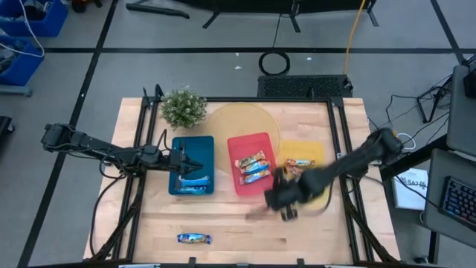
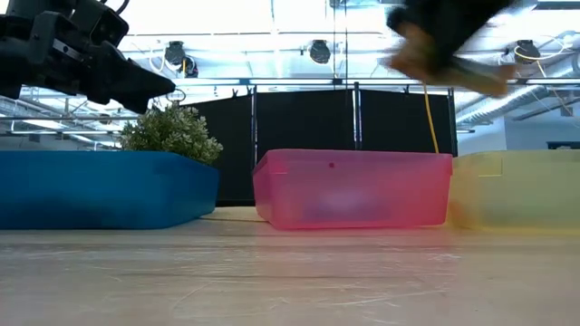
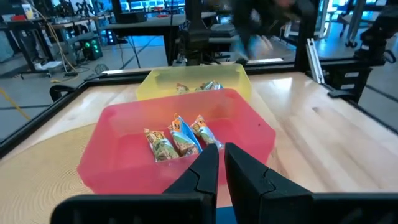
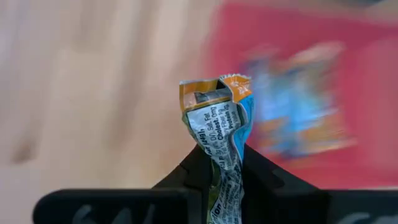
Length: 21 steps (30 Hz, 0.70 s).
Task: Pick and place Granola Bars by type
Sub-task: Put the yellow granola bar into the red bin
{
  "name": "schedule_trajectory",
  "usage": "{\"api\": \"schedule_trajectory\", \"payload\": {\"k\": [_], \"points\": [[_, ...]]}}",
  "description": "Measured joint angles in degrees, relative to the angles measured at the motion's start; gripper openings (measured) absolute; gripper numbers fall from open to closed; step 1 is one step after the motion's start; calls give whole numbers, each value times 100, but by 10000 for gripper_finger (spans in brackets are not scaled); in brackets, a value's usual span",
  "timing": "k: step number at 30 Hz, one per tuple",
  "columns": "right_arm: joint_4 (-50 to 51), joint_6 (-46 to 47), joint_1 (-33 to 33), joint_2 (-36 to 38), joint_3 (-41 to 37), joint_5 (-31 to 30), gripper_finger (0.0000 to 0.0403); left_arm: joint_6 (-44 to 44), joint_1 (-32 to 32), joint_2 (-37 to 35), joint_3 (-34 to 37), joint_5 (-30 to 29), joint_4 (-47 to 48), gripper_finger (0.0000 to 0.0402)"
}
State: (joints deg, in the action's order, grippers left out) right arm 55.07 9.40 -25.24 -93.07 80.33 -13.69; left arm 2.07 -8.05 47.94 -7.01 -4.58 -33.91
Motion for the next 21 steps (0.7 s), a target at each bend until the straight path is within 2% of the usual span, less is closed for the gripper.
{"api": "schedule_trajectory", "payload": {"k": [3, 5, 10, 15, 21], "points": [[-434, -858, 826, 367, 5, -79, 44, 181, 0, 2, 0, -4, 0, 37], [-989, -1462, 1372, 357, 7, 253, 43, 264, -2, 2, 0, -7, 0, 37], [-1603, -2601, 2341, -75, 9, 1102, 43, 321, 0, 2, 0, -252, 19, 37], [-1372, -3685, 2766, -654, -5, 1644, 43, 314, 0, 4, 0, -477, 268, 37], [-1617, -4173, 2816, -1238, -1, 1704, 42, 163, 4, 4, 0, -499, 535, 37]]}}
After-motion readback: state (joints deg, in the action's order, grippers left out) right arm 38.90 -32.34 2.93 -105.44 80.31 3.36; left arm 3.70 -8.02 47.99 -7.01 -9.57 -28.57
